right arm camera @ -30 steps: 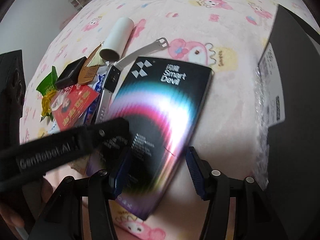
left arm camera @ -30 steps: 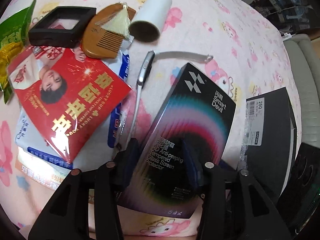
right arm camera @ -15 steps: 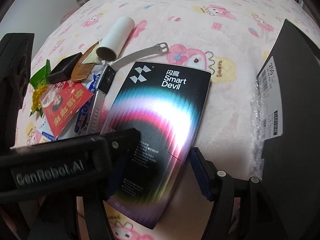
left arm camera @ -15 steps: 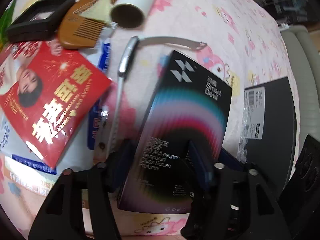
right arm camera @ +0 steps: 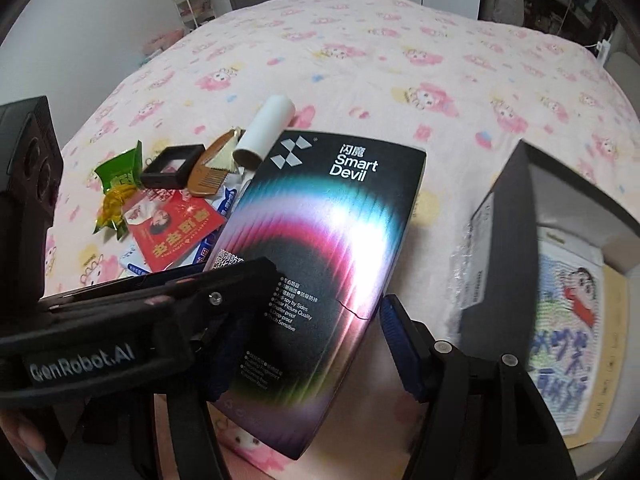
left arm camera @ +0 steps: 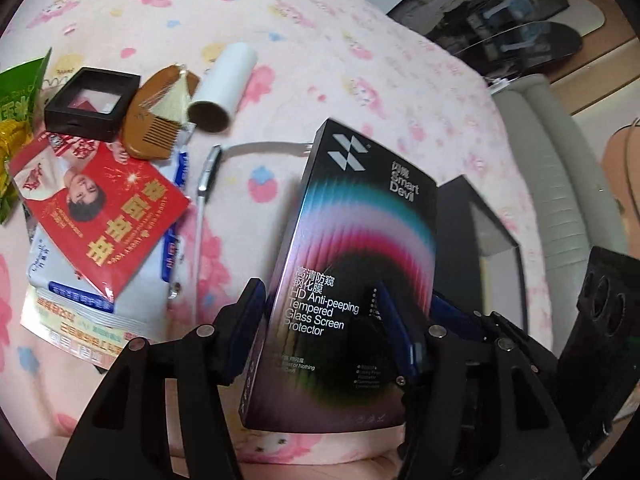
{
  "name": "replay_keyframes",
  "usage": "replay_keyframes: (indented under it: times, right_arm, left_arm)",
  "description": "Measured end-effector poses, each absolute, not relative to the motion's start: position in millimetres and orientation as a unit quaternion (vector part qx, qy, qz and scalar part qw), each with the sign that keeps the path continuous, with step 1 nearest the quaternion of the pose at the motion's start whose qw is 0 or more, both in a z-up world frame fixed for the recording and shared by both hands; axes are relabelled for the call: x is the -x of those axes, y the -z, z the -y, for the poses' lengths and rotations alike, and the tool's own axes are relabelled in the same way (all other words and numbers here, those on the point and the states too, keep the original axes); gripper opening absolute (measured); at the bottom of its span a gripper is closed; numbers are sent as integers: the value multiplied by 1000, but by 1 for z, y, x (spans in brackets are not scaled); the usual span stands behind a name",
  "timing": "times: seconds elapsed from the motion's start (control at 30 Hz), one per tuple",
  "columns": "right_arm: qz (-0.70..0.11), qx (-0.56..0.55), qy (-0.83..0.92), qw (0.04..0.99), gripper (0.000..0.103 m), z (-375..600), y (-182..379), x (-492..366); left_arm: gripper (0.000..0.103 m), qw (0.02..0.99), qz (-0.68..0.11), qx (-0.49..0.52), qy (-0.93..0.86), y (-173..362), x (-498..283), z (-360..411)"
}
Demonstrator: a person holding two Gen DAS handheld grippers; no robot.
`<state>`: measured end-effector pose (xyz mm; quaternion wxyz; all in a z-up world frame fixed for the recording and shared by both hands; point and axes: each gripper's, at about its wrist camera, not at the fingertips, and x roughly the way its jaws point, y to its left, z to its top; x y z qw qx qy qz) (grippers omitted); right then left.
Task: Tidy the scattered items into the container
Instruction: 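Carry the Smart Devil box over the black box with the right gripper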
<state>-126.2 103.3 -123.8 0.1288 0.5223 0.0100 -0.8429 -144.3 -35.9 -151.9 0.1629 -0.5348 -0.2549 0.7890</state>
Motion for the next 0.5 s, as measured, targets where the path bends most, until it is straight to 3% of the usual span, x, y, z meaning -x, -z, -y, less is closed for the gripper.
replay_keyframes:
  times: [0.1,0.5]
  right_arm:
    - [18,-518,845,130,57,-117,113,126]
    - [41,-464,874,136,55,-150,72,117]
  left_arm:
    - [46,167,240,531,-795,137,145,27]
    - [46,190,227,518,-802,91,139,-3]
